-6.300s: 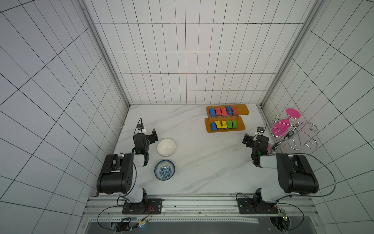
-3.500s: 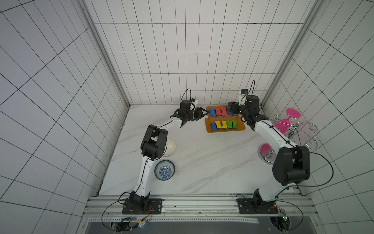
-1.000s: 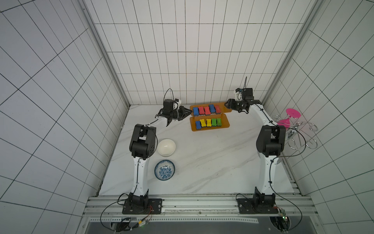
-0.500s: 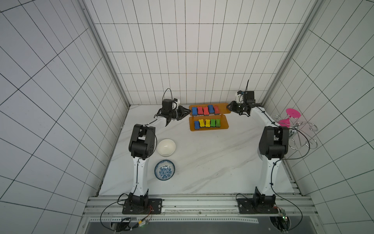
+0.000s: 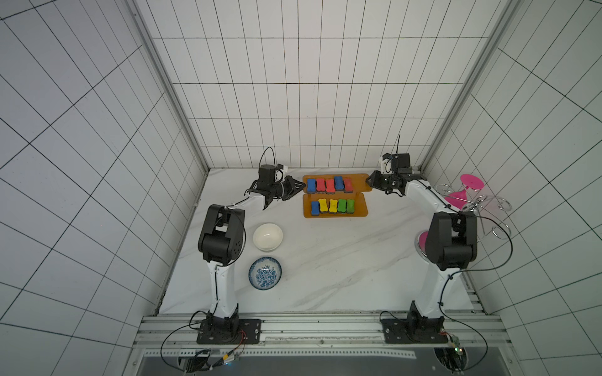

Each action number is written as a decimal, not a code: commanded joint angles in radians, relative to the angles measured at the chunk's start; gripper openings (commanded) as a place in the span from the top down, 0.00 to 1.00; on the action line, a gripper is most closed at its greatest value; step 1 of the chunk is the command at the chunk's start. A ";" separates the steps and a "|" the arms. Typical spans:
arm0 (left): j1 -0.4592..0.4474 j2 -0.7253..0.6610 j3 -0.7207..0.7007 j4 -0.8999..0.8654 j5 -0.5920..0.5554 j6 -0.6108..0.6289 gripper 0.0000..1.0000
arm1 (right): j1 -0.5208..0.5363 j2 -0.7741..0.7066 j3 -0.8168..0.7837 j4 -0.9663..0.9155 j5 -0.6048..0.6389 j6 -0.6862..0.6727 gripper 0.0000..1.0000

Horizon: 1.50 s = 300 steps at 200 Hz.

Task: Remove the whiteboard erasers from the shelf
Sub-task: Move the shelf to the center of the board.

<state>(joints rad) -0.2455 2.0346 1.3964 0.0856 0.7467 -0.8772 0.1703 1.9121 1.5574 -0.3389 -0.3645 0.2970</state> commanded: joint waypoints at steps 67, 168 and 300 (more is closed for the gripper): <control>-0.041 -0.146 -0.243 -0.046 -0.095 0.056 0.98 | 0.071 -0.177 -0.243 0.023 0.006 -0.005 0.72; -0.037 -0.224 -0.259 -0.119 -0.223 0.107 0.78 | 0.057 -0.232 -0.219 -0.020 0.108 -0.035 0.64; -0.146 -0.532 -0.196 -0.539 -0.772 0.399 0.56 | 0.333 -0.189 0.100 -0.324 0.425 -0.064 0.48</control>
<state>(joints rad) -0.3439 1.5707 1.2190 -0.3519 0.1196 -0.5850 0.4454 1.6669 1.5723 -0.5522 -0.0288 0.2722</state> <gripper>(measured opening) 0.419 0.514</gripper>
